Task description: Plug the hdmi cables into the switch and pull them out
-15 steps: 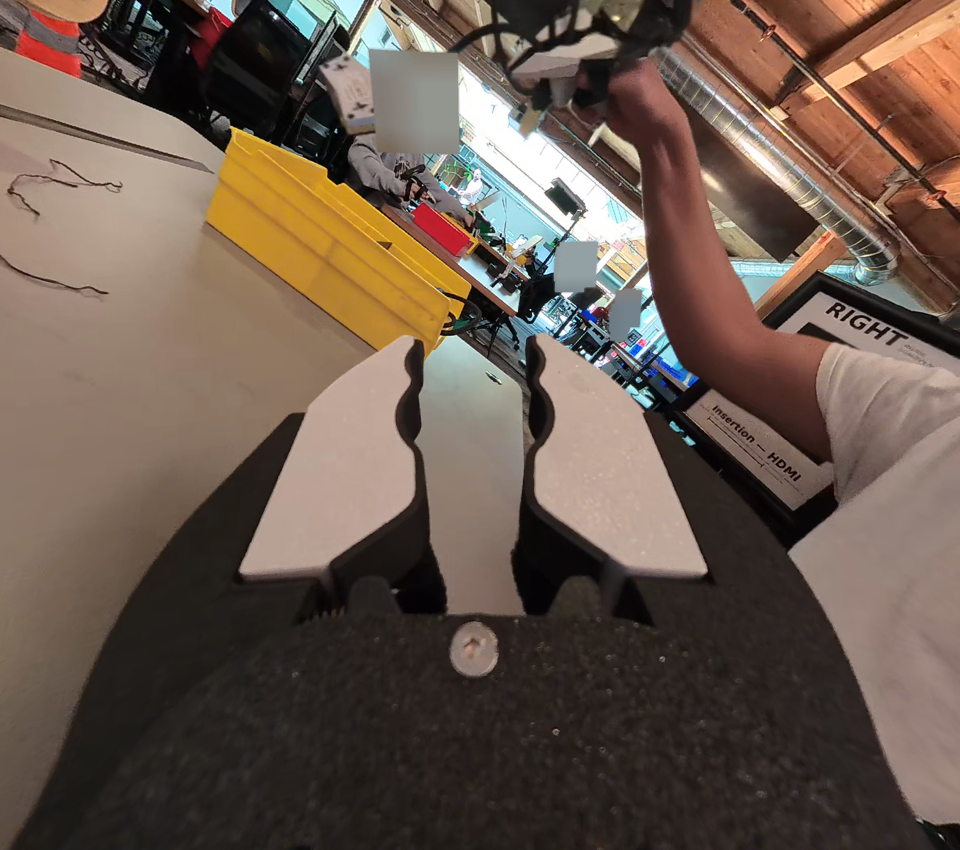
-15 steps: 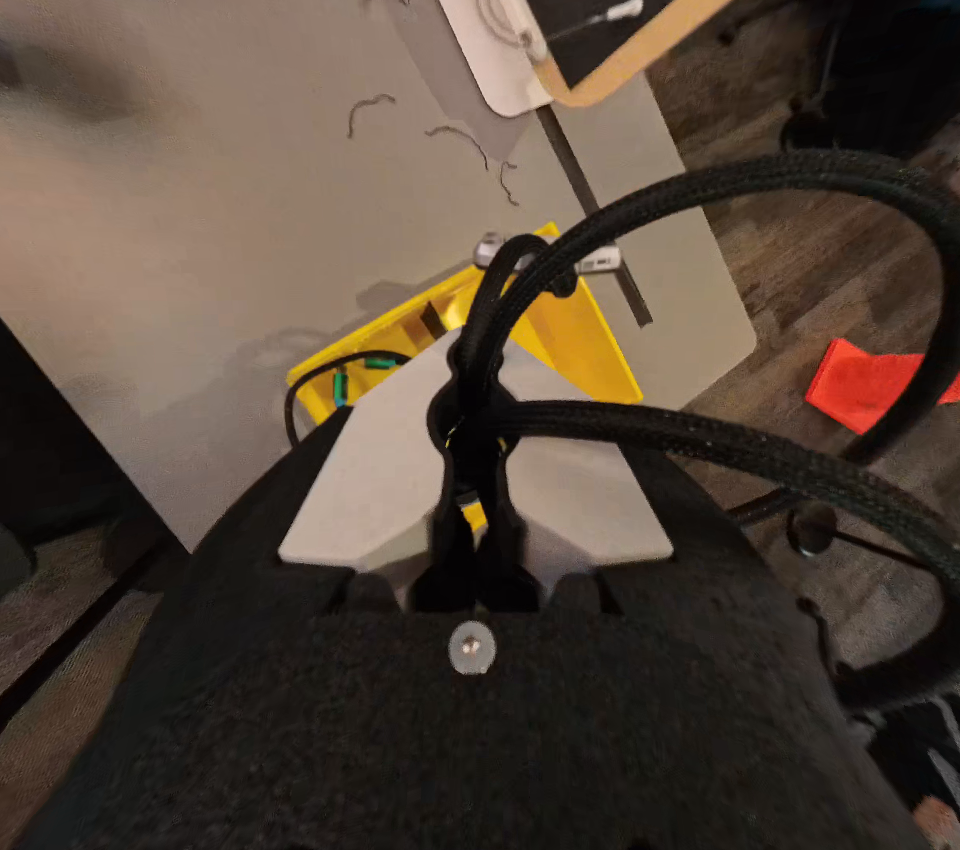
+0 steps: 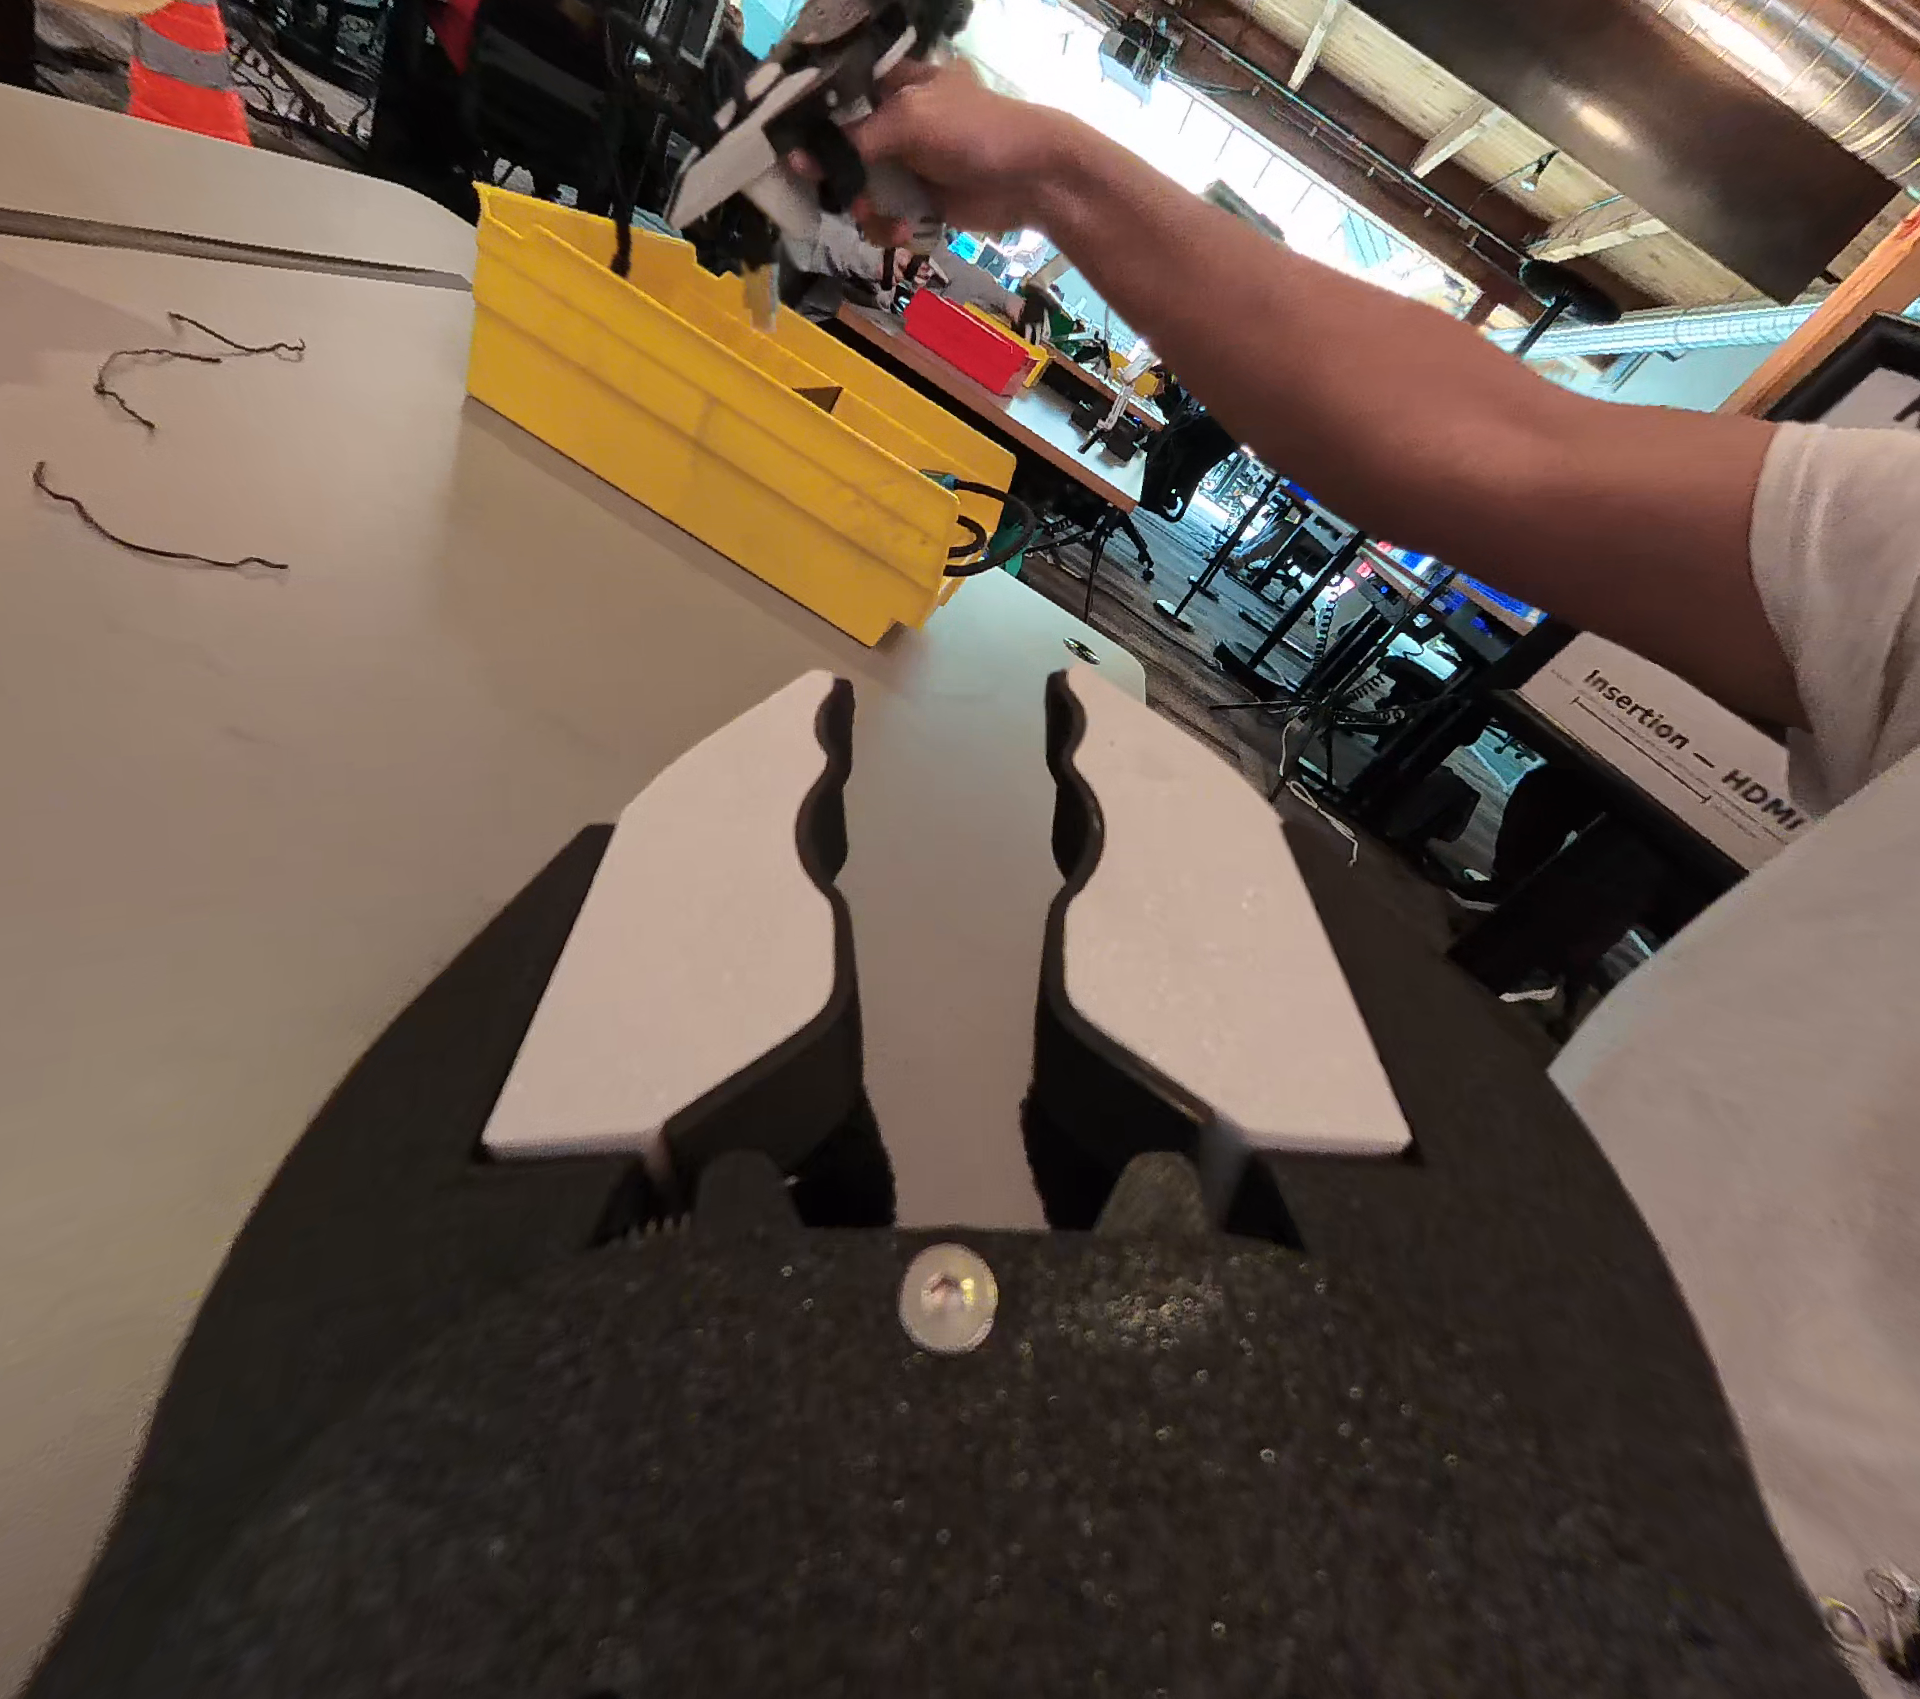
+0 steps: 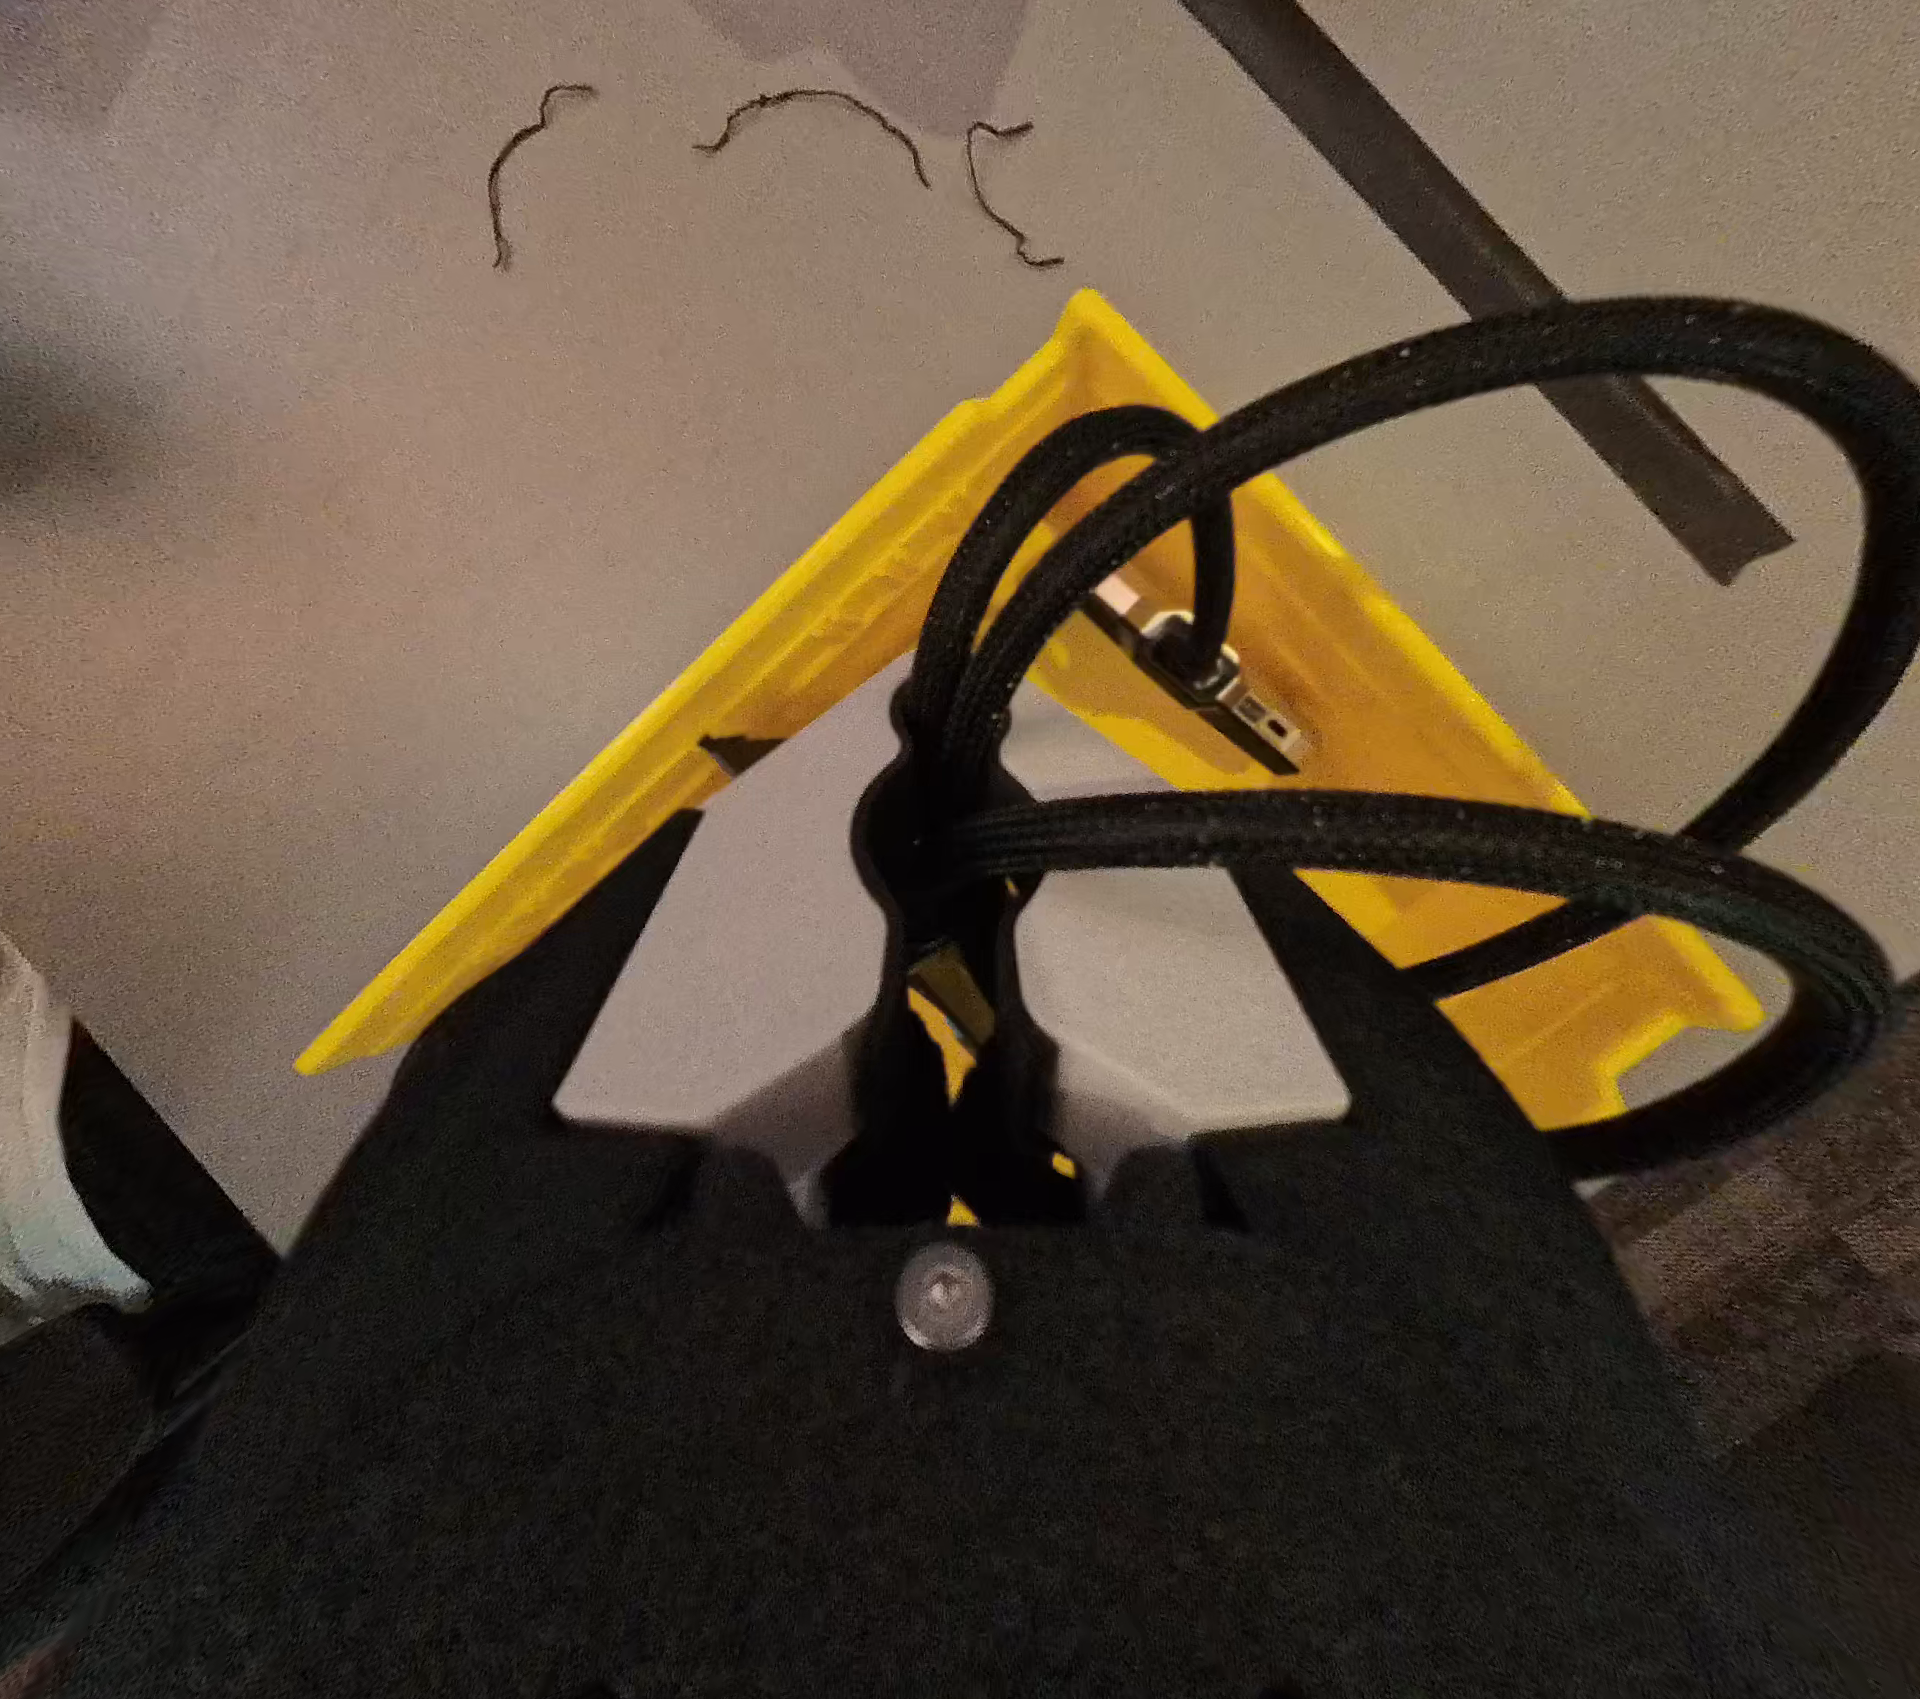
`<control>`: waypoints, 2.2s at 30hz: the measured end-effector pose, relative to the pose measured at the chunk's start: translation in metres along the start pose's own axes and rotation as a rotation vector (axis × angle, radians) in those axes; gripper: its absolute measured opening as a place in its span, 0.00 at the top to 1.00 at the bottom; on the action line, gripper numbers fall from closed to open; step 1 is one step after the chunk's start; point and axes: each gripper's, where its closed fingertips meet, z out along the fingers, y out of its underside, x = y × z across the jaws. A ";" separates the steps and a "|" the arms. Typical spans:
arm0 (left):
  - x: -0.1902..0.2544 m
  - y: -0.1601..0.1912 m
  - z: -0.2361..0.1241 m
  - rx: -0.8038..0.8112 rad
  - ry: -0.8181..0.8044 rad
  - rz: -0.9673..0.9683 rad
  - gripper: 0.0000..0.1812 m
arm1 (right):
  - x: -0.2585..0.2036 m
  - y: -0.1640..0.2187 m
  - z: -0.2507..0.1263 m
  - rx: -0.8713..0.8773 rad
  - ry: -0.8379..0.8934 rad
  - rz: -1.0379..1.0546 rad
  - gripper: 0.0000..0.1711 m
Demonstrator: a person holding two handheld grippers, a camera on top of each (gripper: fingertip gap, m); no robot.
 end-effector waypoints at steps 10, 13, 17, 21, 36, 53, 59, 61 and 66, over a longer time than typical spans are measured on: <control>0.005 0.007 0.004 -0.024 0.026 -0.015 0.81 | 0.014 0.046 0.079 -0.043 0.098 0.095 0.96; 0.008 0.009 0.008 -0.030 0.045 -0.025 0.81 | 0.001 0.045 0.089 -0.052 0.096 0.158 0.95; 0.012 0.011 0.012 -0.045 0.052 -0.012 0.81 | -0.014 0.040 0.074 -0.093 0.018 0.337 0.85; 0.013 0.012 0.012 -0.043 0.055 -0.013 0.81 | -0.034 0.048 0.048 -0.168 -0.045 0.398 0.79; -0.016 0.001 -0.008 -0.090 -0.179 0.128 0.80 | -0.239 0.018 -0.020 0.656 0.126 -0.007 0.78; -0.274 -0.118 -0.197 -0.618 -0.895 -0.346 0.70 | -0.337 0.067 0.061 0.874 -0.136 0.113 0.83; -0.340 -0.107 -0.186 -0.596 -0.955 -0.527 0.70 | -0.339 0.071 0.069 0.825 -0.124 0.073 0.83; -0.347 -0.094 -0.187 -0.642 -0.975 -0.537 0.70 | -0.342 0.071 0.074 0.807 -0.117 0.044 0.83; -0.343 -0.088 -0.184 -0.618 -0.913 -0.569 0.88 | -0.346 0.072 0.080 0.793 -0.115 0.019 0.83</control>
